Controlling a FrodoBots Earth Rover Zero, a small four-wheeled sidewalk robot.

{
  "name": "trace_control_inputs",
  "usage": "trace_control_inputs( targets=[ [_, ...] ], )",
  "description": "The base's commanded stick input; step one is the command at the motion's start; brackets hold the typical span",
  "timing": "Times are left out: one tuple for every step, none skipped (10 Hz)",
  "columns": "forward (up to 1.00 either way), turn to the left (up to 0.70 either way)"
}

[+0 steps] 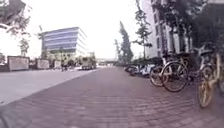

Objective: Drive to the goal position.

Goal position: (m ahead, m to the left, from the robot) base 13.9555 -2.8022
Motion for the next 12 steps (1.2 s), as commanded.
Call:
trace_control_inputs(
  targets=[
    [0.7,0.0],
    [0.7,0.0],
    [0.7,0.0],
    [0.7,0.0],
    [0.7,0.0],
    [0.7,0.0],
    [0.7,0.0],
    [0.7,0.0],
    [0.7,0.0],
    [0.7,0.0],
    [0.7,0.0],
    [0.7,0.0]
  ],
)
